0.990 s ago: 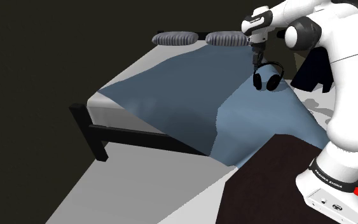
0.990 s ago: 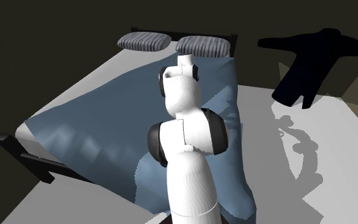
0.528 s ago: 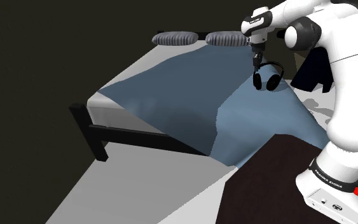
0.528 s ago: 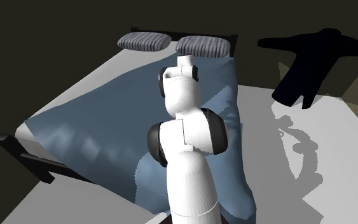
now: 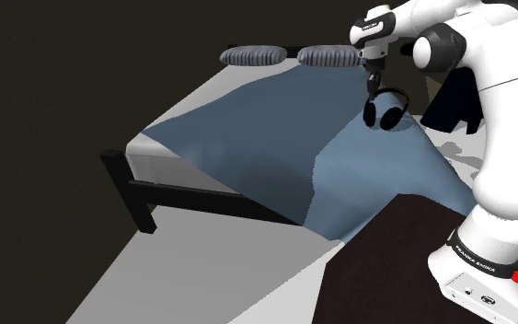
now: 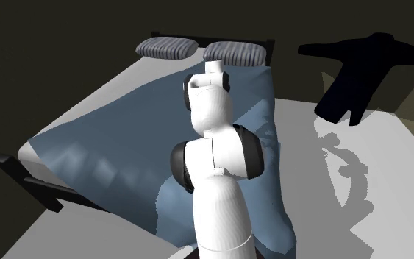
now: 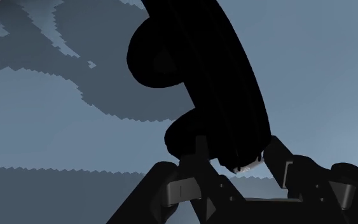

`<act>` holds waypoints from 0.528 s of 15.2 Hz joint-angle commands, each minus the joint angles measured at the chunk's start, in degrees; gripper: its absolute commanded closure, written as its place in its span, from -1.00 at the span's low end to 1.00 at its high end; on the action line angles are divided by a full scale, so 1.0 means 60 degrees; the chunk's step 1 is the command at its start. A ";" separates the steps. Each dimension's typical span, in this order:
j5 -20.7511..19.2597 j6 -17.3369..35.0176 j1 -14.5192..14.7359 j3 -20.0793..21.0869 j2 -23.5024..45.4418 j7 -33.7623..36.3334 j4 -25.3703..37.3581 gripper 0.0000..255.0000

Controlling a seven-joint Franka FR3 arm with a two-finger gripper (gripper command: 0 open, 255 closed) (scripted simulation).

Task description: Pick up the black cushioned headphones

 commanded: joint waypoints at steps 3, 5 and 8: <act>-0.0005 -0.0506 -0.0072 -0.0015 0.0004 -0.0037 0.0529 1.00; -0.0004 -0.0771 -0.0107 -0.0020 0.0016 -0.0050 0.0810 1.00; 0.0004 -0.1189 -0.0174 -0.0024 0.0063 -0.0071 0.1283 1.00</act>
